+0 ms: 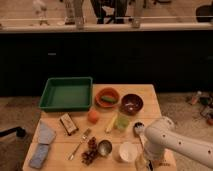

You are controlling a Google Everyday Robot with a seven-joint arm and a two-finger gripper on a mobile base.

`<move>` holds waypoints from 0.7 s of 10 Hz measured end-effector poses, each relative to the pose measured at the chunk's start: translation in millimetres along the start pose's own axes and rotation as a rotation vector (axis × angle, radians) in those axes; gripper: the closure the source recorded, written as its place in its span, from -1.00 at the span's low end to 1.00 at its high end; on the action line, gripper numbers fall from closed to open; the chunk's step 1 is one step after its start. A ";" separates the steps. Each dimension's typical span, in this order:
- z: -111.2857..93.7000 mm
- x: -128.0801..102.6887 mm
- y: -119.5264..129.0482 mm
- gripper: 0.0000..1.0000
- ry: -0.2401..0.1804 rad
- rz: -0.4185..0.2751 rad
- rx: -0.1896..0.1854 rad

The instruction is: Place brush in paper cup

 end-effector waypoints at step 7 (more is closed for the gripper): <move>-7.5 -2.0 2.0 0.92 -0.006 0.011 0.006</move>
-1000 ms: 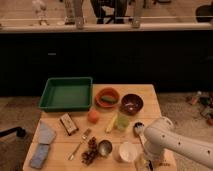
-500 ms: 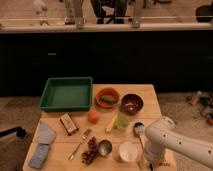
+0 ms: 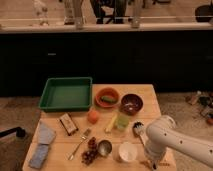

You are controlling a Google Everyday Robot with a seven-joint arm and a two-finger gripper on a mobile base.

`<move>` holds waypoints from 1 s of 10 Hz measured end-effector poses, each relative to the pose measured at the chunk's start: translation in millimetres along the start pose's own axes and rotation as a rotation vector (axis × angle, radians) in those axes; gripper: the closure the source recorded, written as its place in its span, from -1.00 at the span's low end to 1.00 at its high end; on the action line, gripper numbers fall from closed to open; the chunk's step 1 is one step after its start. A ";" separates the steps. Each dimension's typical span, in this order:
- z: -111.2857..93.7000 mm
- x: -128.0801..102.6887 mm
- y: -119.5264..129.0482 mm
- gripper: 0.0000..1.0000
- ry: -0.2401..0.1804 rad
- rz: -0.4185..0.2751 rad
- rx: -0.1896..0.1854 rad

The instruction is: Place brush in paper cup

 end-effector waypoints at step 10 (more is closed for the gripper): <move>4.7 6.4 11.1 1.00 -0.006 0.054 0.046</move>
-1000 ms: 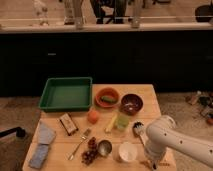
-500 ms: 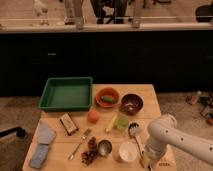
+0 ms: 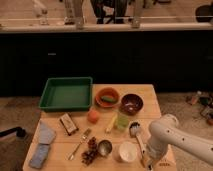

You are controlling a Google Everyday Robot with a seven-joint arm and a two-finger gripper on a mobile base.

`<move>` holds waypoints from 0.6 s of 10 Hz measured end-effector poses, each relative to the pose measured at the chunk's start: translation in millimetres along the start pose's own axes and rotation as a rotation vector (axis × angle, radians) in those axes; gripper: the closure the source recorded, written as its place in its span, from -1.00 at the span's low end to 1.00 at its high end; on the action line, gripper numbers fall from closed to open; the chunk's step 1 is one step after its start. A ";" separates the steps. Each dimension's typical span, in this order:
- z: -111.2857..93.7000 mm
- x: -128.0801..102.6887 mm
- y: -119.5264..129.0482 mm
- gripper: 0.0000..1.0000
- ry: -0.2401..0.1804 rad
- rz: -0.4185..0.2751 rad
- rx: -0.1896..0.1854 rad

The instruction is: Place brush in paper cup

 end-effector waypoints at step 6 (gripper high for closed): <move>-12.3 1.6 8.6 1.00 0.050 0.021 -0.020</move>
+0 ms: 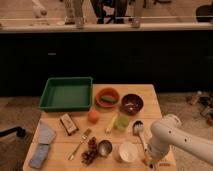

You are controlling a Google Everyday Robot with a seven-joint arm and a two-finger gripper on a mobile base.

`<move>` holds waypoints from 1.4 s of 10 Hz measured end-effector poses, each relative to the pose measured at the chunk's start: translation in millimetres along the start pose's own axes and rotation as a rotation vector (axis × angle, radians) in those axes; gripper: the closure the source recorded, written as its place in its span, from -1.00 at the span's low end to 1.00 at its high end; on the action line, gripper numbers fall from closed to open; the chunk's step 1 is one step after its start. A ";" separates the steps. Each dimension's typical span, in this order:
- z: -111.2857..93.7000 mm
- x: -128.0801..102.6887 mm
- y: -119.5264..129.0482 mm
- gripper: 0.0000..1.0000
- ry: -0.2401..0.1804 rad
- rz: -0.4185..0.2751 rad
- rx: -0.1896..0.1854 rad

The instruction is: Place brush in paper cup

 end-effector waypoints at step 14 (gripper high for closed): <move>-103.7 -13.0 24.5 1.00 0.286 0.041 -0.112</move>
